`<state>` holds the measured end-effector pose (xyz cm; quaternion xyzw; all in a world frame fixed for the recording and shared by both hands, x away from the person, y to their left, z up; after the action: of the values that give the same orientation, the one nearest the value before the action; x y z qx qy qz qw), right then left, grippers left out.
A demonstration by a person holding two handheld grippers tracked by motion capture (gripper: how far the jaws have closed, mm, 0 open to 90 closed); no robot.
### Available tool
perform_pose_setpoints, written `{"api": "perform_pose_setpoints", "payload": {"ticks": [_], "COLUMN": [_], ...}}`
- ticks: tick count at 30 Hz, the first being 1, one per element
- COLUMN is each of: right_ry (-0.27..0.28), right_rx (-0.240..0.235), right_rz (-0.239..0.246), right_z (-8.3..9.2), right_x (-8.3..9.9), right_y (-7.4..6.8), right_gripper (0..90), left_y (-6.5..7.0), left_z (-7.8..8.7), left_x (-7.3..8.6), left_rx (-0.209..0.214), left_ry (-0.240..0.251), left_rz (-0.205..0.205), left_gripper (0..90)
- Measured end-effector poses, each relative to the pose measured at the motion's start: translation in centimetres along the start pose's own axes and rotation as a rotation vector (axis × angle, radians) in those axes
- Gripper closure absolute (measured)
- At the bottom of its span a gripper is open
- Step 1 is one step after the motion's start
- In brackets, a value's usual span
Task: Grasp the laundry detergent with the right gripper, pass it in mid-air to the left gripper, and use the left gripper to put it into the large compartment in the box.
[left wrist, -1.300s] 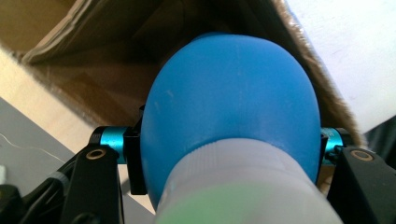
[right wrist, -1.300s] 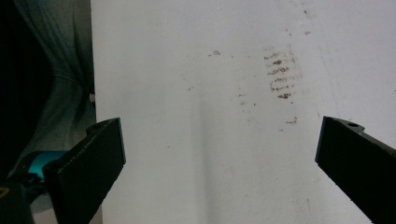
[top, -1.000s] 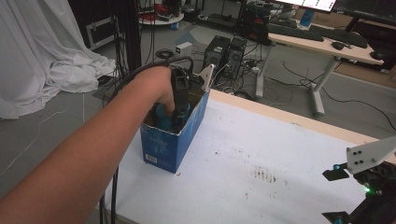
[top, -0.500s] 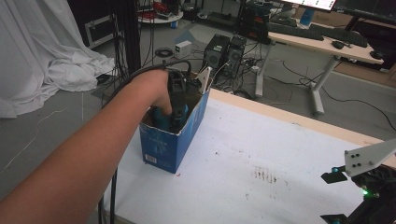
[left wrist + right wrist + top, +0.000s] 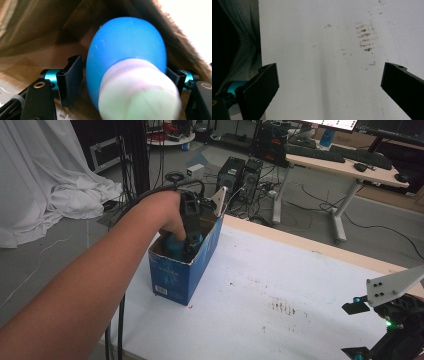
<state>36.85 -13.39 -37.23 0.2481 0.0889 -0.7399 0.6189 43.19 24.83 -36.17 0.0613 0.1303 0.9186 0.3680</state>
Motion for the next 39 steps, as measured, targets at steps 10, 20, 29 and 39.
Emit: {"api": "perform_pose_setpoints", "payload": {"ticks": [10, 20, 29, 39], "right_ry": [0.003, -0.029, -0.045, -0.072], "right_rx": [0.0, -0.003, -0.004, -0.006], "right_rz": [-0.002, 0.006, -0.002, 0.008], "right_z": [0.0, 0.3, 0.6, 1.1], "right_x": [0.0, 0.1, 0.0, 0.0], "right_y": [0.0, 0.4, 1.2, 1.3], "right_gripper": [0.7, 0.8, 0.8, 0.9], "left_y": [0.7, 2.2, 4.6, 8.2], "left_z": [2.1, 4.8, 6.1, 7.0], "left_x": [0.2, 0.1, -0.7, -2.9], "left_rx": [-0.031, -0.061, -0.068, -0.063], "left_ry": [0.005, 0.033, 0.015, 0.0], "left_rz": [-0.009, -0.037, -0.128, -0.28], "left_gripper": [24.2, 18.2, 15.1, 12.6]}}
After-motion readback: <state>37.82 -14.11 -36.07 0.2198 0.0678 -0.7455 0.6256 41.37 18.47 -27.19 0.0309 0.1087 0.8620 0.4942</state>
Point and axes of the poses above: each handheld gripper's, and its own axes: z roughly backward along the jaws, x roughly out of its underside, y roughly to its right, the point moved 8 cm from there along -z, roughly forward along the jaws, and after that the axes turned 14 degrees about x, right-handed, at the moved point
